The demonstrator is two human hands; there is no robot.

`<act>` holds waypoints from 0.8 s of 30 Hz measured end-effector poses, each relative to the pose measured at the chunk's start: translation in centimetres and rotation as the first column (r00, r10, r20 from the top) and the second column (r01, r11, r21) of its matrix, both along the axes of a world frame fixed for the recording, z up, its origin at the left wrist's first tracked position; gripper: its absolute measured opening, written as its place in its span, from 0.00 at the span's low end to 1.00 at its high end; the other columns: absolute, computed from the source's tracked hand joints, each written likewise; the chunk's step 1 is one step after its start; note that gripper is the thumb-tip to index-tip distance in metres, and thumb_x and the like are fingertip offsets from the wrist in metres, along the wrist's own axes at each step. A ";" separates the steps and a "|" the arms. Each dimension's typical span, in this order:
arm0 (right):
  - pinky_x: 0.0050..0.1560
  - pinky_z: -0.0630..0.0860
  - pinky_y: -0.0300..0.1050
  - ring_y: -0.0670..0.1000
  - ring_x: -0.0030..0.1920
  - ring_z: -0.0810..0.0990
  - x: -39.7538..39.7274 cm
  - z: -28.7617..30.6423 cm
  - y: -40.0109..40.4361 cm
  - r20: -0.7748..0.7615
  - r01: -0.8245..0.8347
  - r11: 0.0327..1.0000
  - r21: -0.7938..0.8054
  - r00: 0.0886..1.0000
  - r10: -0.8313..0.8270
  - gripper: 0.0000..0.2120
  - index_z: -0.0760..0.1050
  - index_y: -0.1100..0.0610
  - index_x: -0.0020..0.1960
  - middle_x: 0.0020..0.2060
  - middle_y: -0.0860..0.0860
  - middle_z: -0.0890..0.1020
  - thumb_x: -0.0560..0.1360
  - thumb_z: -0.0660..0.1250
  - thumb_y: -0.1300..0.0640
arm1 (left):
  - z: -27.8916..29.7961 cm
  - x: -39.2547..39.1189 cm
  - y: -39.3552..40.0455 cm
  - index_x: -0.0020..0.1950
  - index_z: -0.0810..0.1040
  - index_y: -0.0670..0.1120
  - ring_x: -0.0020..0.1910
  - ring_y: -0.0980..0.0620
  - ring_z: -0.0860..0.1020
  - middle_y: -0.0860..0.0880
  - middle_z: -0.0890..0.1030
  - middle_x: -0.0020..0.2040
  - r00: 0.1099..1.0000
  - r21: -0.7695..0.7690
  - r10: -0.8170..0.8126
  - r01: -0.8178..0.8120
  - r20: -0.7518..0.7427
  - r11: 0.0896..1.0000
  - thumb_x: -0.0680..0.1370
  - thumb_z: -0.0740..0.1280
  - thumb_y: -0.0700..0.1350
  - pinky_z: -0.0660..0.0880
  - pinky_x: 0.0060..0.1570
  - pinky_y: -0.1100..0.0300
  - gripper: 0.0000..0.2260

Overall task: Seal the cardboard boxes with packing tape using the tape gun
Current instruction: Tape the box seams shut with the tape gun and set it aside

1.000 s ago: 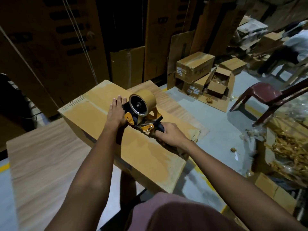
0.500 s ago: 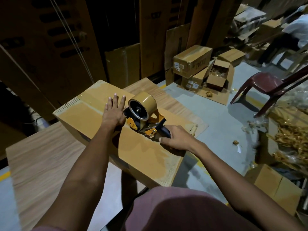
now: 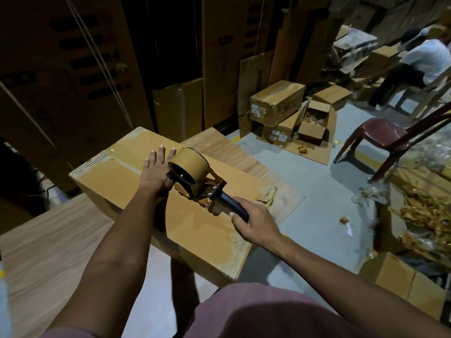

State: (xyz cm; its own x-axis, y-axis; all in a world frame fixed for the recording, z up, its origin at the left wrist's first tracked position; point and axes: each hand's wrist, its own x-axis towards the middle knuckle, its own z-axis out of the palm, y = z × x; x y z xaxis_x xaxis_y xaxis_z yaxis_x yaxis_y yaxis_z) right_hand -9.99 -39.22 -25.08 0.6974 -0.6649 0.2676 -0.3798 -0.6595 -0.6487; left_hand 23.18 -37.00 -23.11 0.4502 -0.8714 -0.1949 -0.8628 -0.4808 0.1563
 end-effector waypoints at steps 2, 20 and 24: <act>0.41 0.69 0.35 0.41 0.41 0.74 1.6 0.1 -0.6 -0.005 -0.007 1.000 -0.015 1.000 0.007 0.20 0.77 0.56 0.70 0.45 0.46 0.80 0.80 0.68 0.52 | 0.2 1.1 -0.4 0.83 0.40 0.51 0.81 0.41 0.37 0.45 0.35 0.82 0.999 0.008 0.048 -0.048 -0.012 0.999 0.80 0.68 0.47 0.40 0.78 0.39 0.43; 0.31 0.65 0.45 0.52 0.36 0.76 8.0 5.1 -3.2 -0.412 -0.013 0.981 0.195 0.906 0.094 0.08 0.74 0.56 0.48 0.39 0.52 0.76 0.80 0.65 0.50 | -0.9 1.5 -0.6 0.83 0.39 0.47 0.81 0.43 0.36 0.45 0.35 0.82 0.998 -0.026 -0.067 0.067 0.018 0.997 0.75 0.74 0.55 0.38 0.79 0.43 0.51; 0.31 0.68 0.46 0.50 0.33 0.75 7.0 6.4 -3.3 -0.428 0.017 0.989 0.150 0.902 0.050 0.10 0.75 0.56 0.46 0.37 0.51 0.76 0.79 0.65 0.49 | -0.7 1.3 -0.6 0.83 0.41 0.46 0.81 0.42 0.37 0.44 0.38 0.83 0.999 -0.007 -0.047 0.047 0.016 0.999 0.79 0.69 0.48 0.40 0.79 0.41 0.44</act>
